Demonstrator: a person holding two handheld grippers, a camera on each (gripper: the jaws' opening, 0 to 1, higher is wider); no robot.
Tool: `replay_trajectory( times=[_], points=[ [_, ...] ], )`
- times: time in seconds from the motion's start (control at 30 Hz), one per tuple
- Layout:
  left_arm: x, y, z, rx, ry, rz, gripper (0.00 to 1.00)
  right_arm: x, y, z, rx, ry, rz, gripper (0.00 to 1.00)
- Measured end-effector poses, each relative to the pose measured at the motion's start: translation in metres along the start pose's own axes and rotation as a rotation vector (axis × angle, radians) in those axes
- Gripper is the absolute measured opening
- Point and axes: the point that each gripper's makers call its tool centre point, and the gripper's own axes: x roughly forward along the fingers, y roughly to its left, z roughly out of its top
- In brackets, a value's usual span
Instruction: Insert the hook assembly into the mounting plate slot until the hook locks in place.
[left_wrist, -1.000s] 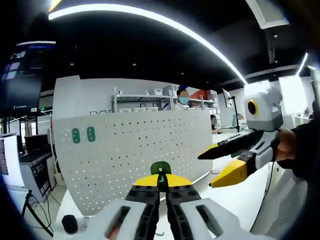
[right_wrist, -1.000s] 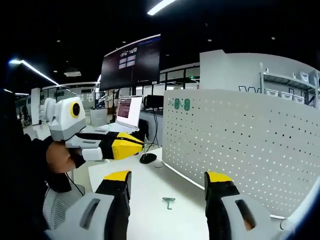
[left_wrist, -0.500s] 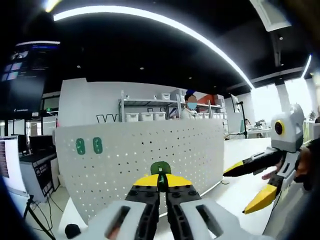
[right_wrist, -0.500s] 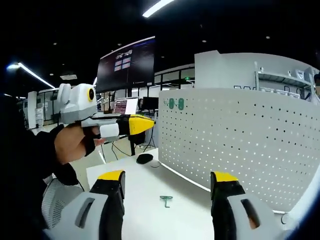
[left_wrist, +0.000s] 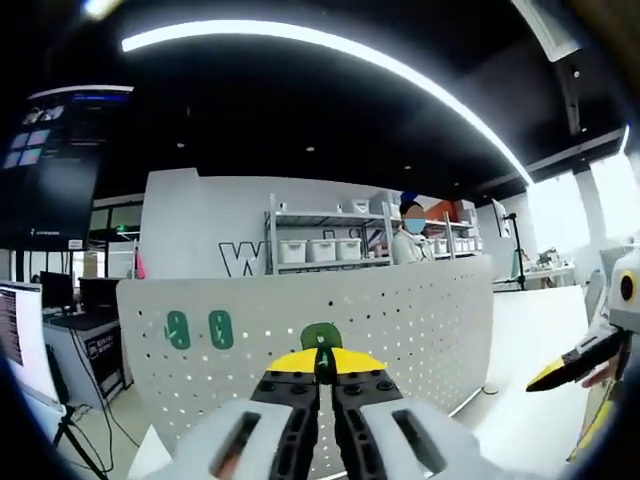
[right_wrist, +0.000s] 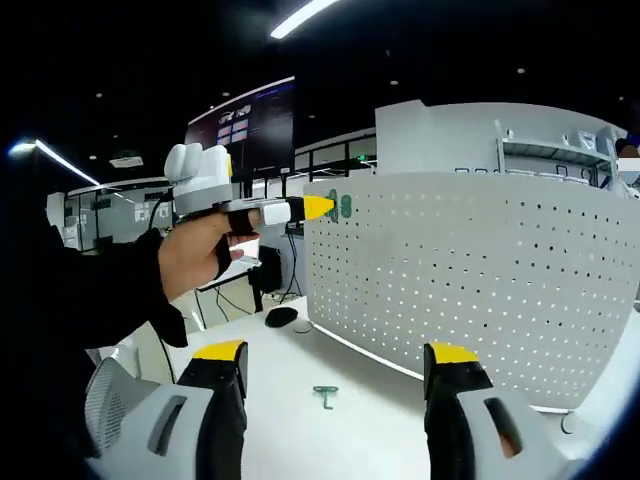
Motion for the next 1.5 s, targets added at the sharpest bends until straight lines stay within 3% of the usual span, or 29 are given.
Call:
replay_trajectory(
  times=[0.63,0.9,1.5],
  points=[
    [0.055,0.041,0.000,0.043,-0.034,0.129,0.03,-0.006,-0.016,-0.013,0.034,0.025,-0.030,0.68],
    [0.071,0.048,-0.005,0.055,-0.029,0.137,0.02,-0.004,-0.020,-0.017,0.044,0.035,-0.033,0.68],
    [0.082,0.052,-0.006,0.077,-0.042,0.140,0.02,-0.001,-0.025,-0.024,0.062,0.053,-0.044,0.66]
  ],
)
